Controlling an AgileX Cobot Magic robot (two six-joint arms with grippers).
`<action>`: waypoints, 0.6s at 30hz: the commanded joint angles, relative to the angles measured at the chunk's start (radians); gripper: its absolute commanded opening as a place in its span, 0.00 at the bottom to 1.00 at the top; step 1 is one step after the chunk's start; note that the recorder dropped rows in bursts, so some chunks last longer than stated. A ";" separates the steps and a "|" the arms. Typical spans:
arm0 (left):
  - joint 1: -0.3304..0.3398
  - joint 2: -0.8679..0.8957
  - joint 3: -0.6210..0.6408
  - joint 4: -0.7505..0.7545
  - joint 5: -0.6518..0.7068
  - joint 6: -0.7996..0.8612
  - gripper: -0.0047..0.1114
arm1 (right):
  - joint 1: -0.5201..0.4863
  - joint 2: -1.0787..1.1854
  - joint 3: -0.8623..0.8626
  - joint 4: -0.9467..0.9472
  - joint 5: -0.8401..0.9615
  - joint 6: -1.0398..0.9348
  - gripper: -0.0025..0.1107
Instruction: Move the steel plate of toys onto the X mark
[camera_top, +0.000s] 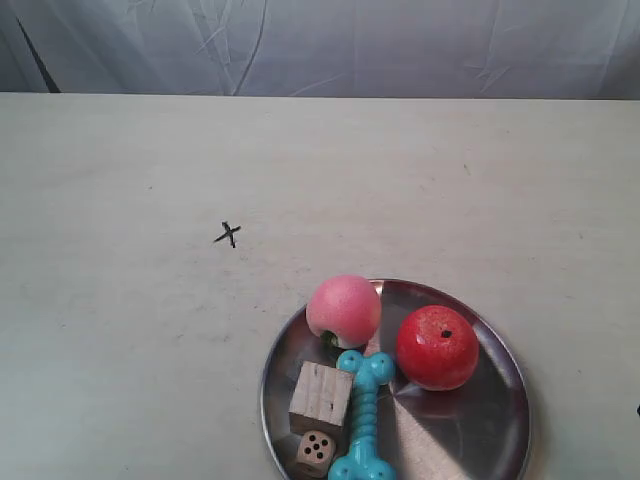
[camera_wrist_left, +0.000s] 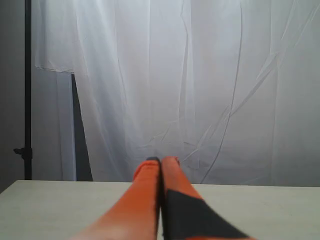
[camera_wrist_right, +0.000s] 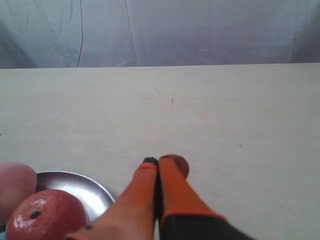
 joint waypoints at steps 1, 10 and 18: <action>-0.007 -0.005 0.004 -0.009 -0.004 0.001 0.04 | -0.004 -0.007 0.001 0.001 -0.009 -0.002 0.02; -0.007 -0.005 0.004 -0.009 -0.004 0.001 0.04 | -0.004 -0.007 0.001 0.001 -0.006 -0.002 0.02; -0.007 -0.005 0.004 -0.009 -0.034 0.001 0.04 | -0.004 -0.007 0.001 0.945 -0.016 0.257 0.02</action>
